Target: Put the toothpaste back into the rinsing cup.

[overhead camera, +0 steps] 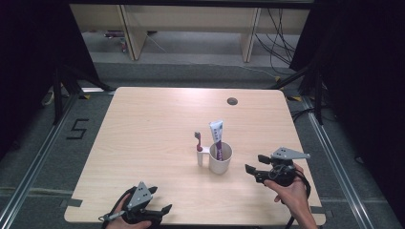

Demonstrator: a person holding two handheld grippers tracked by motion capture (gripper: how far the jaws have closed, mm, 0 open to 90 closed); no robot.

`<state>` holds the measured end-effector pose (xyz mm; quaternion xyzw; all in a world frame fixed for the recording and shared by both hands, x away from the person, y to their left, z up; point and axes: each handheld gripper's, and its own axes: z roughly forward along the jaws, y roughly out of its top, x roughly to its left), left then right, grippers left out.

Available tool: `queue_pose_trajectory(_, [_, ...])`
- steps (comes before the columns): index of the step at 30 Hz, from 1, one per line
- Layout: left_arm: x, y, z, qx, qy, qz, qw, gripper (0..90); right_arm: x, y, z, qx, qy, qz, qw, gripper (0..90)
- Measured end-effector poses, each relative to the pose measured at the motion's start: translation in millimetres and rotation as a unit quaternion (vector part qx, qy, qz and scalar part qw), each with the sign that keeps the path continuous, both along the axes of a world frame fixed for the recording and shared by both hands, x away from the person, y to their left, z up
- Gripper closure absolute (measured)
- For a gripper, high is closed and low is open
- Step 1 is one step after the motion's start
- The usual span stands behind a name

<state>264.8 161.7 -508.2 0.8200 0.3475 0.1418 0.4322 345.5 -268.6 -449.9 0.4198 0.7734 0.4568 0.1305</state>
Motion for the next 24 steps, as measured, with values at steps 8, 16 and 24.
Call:
queue_pose_trajectory(8, [-1.1,0.6,-0.3,0.003,0.001,-0.002,1.0000,20.0,-9.2,-8.8,-7.6,-0.003,0.009,-0.016,0.9998,26.8])
queue_pose_trajectory(16, [-1.2,1.1,-1.1,0.001,0.002,-0.002,1.0000,20.0,-20.2,-13.7,-14.0,-0.006,0.024,-0.024,0.9994,22.9])
queue_pose_trajectory(24, [-2.6,2.0,-1.1,0.003,0.000,0.000,1.0000,20.0,-34.4,-13.1,-22.3,-0.021,0.023,-0.017,0.9994,22.5])
